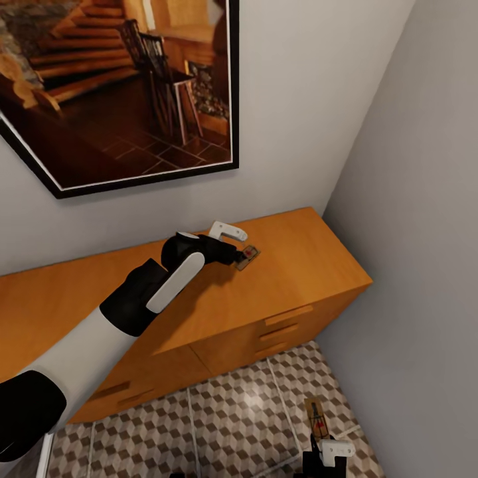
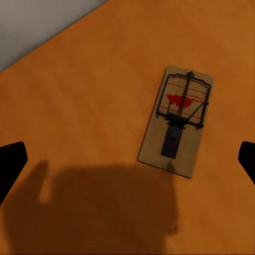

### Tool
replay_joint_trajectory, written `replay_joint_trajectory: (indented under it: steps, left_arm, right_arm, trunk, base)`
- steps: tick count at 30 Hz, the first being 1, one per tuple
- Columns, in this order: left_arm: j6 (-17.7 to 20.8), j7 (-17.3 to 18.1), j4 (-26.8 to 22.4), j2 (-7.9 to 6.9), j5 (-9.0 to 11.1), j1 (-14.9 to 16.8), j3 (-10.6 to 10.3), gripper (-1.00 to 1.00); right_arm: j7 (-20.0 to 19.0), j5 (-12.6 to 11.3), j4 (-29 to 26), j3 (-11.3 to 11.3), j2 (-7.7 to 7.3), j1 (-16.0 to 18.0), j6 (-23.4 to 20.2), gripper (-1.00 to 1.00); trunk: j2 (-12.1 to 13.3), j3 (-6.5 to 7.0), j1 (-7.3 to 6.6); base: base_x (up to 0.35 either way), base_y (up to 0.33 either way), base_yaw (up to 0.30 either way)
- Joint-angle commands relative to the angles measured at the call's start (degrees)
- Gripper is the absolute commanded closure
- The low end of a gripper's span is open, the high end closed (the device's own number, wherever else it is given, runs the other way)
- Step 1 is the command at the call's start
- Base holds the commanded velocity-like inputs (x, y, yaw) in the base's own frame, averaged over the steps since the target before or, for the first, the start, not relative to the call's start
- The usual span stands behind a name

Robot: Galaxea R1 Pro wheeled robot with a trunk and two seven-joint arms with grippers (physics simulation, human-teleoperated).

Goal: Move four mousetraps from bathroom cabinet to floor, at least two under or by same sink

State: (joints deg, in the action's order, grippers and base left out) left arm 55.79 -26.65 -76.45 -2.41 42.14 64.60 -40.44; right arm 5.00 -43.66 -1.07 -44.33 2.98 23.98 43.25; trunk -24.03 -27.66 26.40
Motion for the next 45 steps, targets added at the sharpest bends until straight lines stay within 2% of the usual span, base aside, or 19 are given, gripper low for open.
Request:
replay_joint_trajectory:
  steps: [1, 9, 16, 20, 23, 27, 45]
  left_arm:
    - [0.0, -0.6, 0.0, -0.05, 0.6, 0.1, -0.1, -1.00]
    - [-0.4, -0.6, 0.1, -0.05, 0.6, 0.0, -0.4, -1.00]
    - [-0.6, -0.6, 0.4, -0.02, 0.6, -0.1, -3.2, -1.00]
    - [-0.6, -0.6, 1.2, 0.38, 0.6, -0.1, -3.8, -1.00]
    - [-0.7, -0.6, 2.1, 1.32, 0.6, -0.1, -3.9, -1.00]
    - [-0.7, -0.6, 2.6, 1.80, 0.6, -0.1, -3.9, -1.00]
    - [-0.7, -0.6, 3.0, 1.90, 0.6, -0.1, -4.0, -1.00]
  right_arm:
    - [0.5, -0.1, 0.0, -0.5, 0.03, 0.0, 0.1, 1.00]
    - [0.5, 0.0, 0.0, -0.5, 0.08, 0.0, 0.1, 1.00]
    - [0.5, 0.0, 0.0, -0.5, 0.09, 0.0, 0.1, 1.00]
    - [0.6, -0.1, 0.0, -0.5, 0.09, 0.0, 0.1, 1.00]
    - [0.6, -0.1, 0.0, -0.5, 0.09, 0.0, 0.1, 1.00]
    - [0.7, 0.0, 0.0, -0.5, 0.09, 0.0, 0.1, 1.00]
    - [0.7, -0.1, 0.0, -0.5, 0.09, 0.0, 0.1, 1.00]
  trunk:
    - [-0.1, -0.08, 0.04]
    - [-0.1, -0.08, 0.04]
    - [-0.1, -0.08, 0.04]
    - [-0.1, -0.08, 0.04]
    - [-0.1, -0.08, 0.04]
    - [-0.1, -0.08, 0.04]
    - [-0.1, -0.08, 0.04]
  base:
    - [0.083, 0.000, 0.000]
    - [0.023, 0.000, 0.000]
    - [0.001, 0.000, 0.000]
    - [0.000, 0.000, 0.000]
    - [0.000, 0.000, 0.000]
    - [0.000, 0.000, 0.000]
    - [0.013, 0.000, 0.000]
